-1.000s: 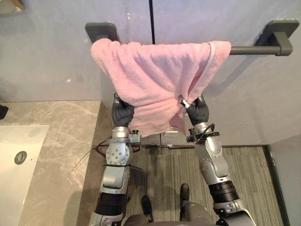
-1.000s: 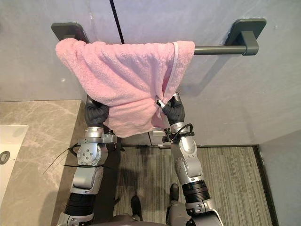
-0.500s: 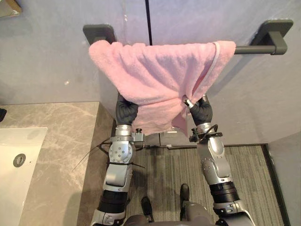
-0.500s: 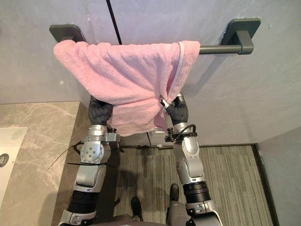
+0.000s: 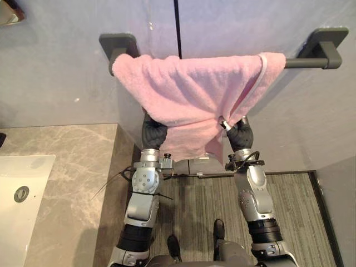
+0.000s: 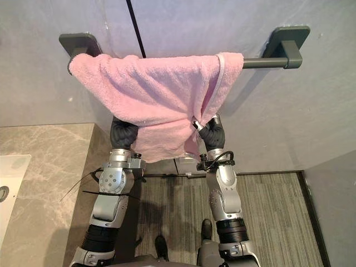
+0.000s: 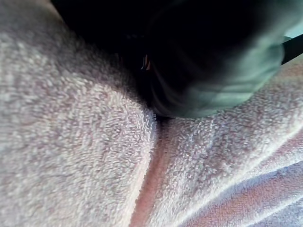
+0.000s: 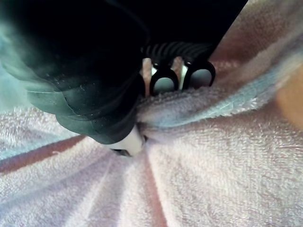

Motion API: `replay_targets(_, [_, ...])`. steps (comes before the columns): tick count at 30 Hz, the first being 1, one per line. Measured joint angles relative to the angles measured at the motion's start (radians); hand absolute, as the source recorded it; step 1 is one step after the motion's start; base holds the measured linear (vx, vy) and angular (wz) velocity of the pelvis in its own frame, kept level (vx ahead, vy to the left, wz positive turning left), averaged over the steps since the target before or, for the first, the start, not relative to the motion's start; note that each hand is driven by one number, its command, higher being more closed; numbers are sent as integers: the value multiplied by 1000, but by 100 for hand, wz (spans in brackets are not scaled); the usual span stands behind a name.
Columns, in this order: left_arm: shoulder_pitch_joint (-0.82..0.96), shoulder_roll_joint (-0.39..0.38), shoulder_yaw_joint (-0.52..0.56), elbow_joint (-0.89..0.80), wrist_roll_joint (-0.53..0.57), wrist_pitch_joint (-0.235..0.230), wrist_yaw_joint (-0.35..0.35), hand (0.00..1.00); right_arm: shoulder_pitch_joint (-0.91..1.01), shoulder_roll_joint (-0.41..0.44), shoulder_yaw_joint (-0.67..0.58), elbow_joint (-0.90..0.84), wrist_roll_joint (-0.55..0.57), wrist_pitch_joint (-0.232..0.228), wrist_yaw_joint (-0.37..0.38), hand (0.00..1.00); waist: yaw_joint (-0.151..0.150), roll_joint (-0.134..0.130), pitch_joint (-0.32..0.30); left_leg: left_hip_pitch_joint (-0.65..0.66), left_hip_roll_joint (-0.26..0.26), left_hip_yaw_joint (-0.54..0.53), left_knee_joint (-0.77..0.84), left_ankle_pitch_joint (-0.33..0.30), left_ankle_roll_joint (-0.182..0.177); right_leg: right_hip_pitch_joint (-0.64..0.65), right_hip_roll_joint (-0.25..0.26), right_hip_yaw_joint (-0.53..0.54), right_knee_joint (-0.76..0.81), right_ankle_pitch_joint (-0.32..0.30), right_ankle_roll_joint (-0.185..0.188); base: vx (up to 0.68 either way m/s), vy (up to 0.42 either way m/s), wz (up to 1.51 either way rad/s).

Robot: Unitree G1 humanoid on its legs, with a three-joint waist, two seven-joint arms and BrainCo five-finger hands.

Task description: Organize washtable

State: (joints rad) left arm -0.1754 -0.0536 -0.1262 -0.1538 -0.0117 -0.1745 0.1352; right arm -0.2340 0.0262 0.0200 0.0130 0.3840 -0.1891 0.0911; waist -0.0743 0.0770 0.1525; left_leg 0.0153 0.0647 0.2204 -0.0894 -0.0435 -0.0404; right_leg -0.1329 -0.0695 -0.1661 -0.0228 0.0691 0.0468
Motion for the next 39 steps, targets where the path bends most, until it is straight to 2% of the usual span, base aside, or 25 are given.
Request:
replay_targets(13, [0, 1, -27, 0, -17, 0, -3, 100, 0, 4, -23, 0, -2, 0, 0, 100, -5, -1, 0, 9, 0, 1, 0, -4, 1, 7, 0, 2, -1, 0, 0, 0, 0, 0])
replay_targets(20, [-2, 3, -50, 0, -26, -8, -6, 100, 0, 4, -38, 0, -2, -1, -5, 100, -22, -1, 0, 9, 0, 2, 0, -4, 1, 8, 0, 4, -1, 0, 0, 0, 0, 0])
replay_targets(24, [-4, 4, -67, 0, -59, -8, -41, 100, 0, 4, -56, 0, -2, -1, -5, 100, -22, -1, 0, 10, 0, 3, 0, -4, 1, 8, 1, 5, -1, 0, 0, 0, 0, 0])
replay_targets(30, [-4, 4, -67, 0, -61, -8, -48, 100, 0, 4, -58, 0, -2, -1, -5, 100, -22, -1, 0, 11, 0, 4, 0, -4, 1, 8, 2, 6, -1, 0, 0, 0, 0, 0])
replay_targets(31, [-4, 4, -67, -1, -61, -8, -48, 100, 0, 4, -60, 0, -2, -1, -5, 0, -22, -1, 0, 11, 0, 4, 0, -4, 1, 8, 2, 6, -1, 0, 0, 0, 0, 0])
replay_targets(32, [-4, 4, -67, -3, -61, -8, -48, 100, 1, 4, -66, 0, -2, -1, -6, 0, -22, -1, 0, 11, 0, 4, 0, -4, 1, 8, 1, 6, -1, 0, 0, 0, 0, 0])
replay_targets(33, [-4, 4, -67, -3, -61, -8, -48, 0, 3, 4, -77, 0, -2, -1, -7, 0, -21, -1, 0, 11, 0, 4, 0, -4, 1, 8, 2, 6, -1, 0, 0, 0, 0, 0])
replay_targets(39, [1, 1, -25, -27, -59, -26, -24, 0, 14, 0, -193, 0, -1, -3, -72, 0, -21, -1, 0, 15, 1, 5, 0, -4, 1, 12, 2, 6, -1, 0, 0, 0, 0, 0])
